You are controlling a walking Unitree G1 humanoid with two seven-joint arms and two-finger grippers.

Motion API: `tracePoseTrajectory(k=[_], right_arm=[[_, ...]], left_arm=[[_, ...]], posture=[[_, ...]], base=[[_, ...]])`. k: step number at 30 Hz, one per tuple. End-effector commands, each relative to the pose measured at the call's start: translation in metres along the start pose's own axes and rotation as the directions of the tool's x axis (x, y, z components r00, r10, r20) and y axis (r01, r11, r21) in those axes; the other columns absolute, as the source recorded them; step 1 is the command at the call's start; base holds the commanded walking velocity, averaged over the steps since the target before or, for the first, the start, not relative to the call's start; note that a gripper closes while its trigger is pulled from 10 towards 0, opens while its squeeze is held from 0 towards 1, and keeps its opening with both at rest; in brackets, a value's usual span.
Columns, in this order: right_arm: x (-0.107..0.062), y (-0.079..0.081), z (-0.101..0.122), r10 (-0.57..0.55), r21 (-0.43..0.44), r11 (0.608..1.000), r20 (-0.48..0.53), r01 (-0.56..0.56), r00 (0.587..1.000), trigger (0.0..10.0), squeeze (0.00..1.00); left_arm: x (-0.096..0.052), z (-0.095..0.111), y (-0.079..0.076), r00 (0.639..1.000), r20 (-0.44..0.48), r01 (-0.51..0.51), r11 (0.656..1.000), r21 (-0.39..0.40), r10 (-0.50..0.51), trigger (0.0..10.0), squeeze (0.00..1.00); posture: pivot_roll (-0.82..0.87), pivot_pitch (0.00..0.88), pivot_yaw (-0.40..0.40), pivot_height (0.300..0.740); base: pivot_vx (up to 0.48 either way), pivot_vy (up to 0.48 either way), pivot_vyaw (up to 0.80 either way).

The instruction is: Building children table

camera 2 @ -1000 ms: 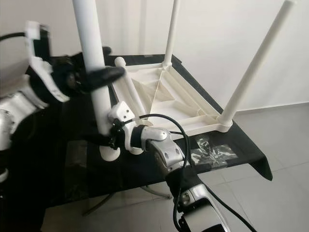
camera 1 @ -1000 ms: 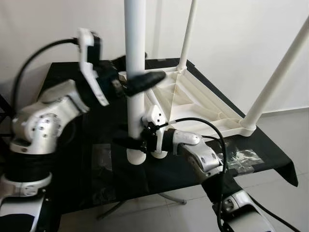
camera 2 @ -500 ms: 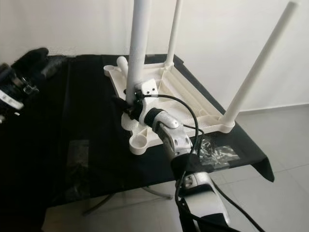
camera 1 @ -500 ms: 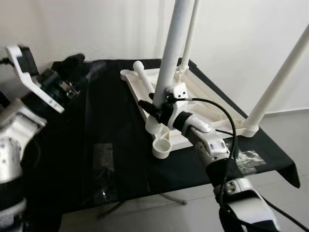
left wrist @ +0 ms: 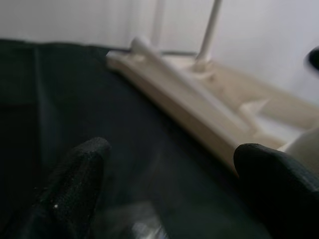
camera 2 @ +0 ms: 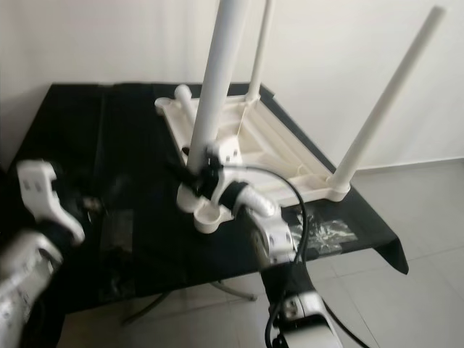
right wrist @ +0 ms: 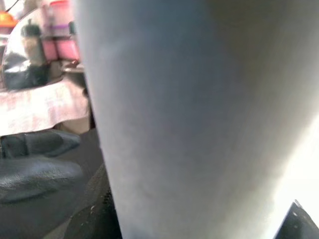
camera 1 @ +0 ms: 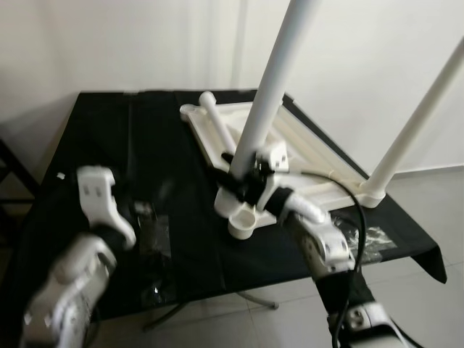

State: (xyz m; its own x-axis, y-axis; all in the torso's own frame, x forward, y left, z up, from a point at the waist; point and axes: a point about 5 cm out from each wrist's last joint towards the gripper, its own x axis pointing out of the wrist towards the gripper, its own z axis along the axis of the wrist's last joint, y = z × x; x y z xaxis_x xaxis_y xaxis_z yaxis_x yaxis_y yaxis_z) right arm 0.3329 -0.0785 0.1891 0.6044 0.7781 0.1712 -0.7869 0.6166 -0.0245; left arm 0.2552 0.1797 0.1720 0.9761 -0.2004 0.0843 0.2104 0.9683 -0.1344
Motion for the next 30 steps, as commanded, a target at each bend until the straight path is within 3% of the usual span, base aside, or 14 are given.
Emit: tracePoseTrajectory(k=[1, 3, 4, 8, 12, 25, 29, 30], right_arm=[[0.0, 0.003, 0.002, 0.02, -0.015, 1.0, -0.003, -0.02, 1.0, 10.0, 0.0], [-0.001, 0.004, 0.002, 0.021, -0.018, 1.0, -0.007, -0.021, 1.0, 10.0, 0.0], [-0.001, 0.005, 0.003, 0.034, -0.016, 0.999, -0.005, -0.034, 0.999, 10.0, 0.0], [0.0, 0.006, 0.007, 0.052, -0.004, 0.999, 0.017, -0.051, 0.999, 10.0, 0.0], [0.001, 0.009, 0.024, 0.139, -0.014, 0.99, 0.059, -0.139, 0.989, 10.0, 0.0], [0.025, 0.0, 0.05, 0.219, -0.1, 0.972, 0.059, -0.212, 0.974, 10.0, 0.0], [0.032, 0.005, 0.071, 0.395, -0.132, 0.913, 0.055, -0.385, 0.917, 10.0, 0.0], [0.032, 0.005, 0.071, 0.395, -0.132, 0.913, 0.055, -0.385, 0.917, 10.0, 0.0]], left_arm=[[-0.005, -0.003, 0.0, 0.998, 0.009, -0.068, 0.997, 0.026, 0.067, 10.0, 0.0], [-0.008, -0.006, 0.001, 0.995, 0.006, -0.095, 0.995, 0.021, 0.095, 10.0, 0.0], [-0.019, -0.01, 0.004, 0.988, -0.004, -0.154, 0.986, 0.067, 0.155, 10.0, 0.0], [-0.026, -0.014, 0.008, 0.98, -0.037, -0.191, 0.973, 0.133, 0.198, 10.0, 0.0], [-0.038, -0.018, 0.009, 0.965, -0.056, -0.238, 0.948, 0.213, 0.255, 10.0, 0.0], [-0.058, -0.009, 0.011, 0.948, -0.063, -0.286, 0.921, 0.265, 0.313, 10.0, 0.0], [-0.063, -0.004, 0.01, 0.946, -0.048, -0.295, 0.915, 0.275, 0.32, 10.0, 0.0], [-0.063, -0.004, 0.01, 0.946, -0.048, -0.295, 0.915, 0.275, 0.32, 10.0, 0.0]], posture=[[-0.23, 0.066, -0.078, 0.74], [-0.23, 0.071, -0.078, 0.74], [-0.22, 0.107, -0.075, 0.74], [-0.22, 0.117, -0.074, 0.74], [-0.22, 0.2, -0.07, 0.74], [-0.17, 0.318, -0.044, 0.74], [-0.16, 0.346, -0.045, 0.74], [-0.16, 0.346, -0.045, 0.74]], base=[[0.0, 0.0, 0.0], [0.0, 0.0, 0.0], [0.0, 0.0, 0.0], [0.0, 0.0, 0.0], [0.0, 0.0, 0.0], [0.0, 0.0, 0.0], [0.0, 0.0, 0.0], [0.0, 0.0, 0.0]])
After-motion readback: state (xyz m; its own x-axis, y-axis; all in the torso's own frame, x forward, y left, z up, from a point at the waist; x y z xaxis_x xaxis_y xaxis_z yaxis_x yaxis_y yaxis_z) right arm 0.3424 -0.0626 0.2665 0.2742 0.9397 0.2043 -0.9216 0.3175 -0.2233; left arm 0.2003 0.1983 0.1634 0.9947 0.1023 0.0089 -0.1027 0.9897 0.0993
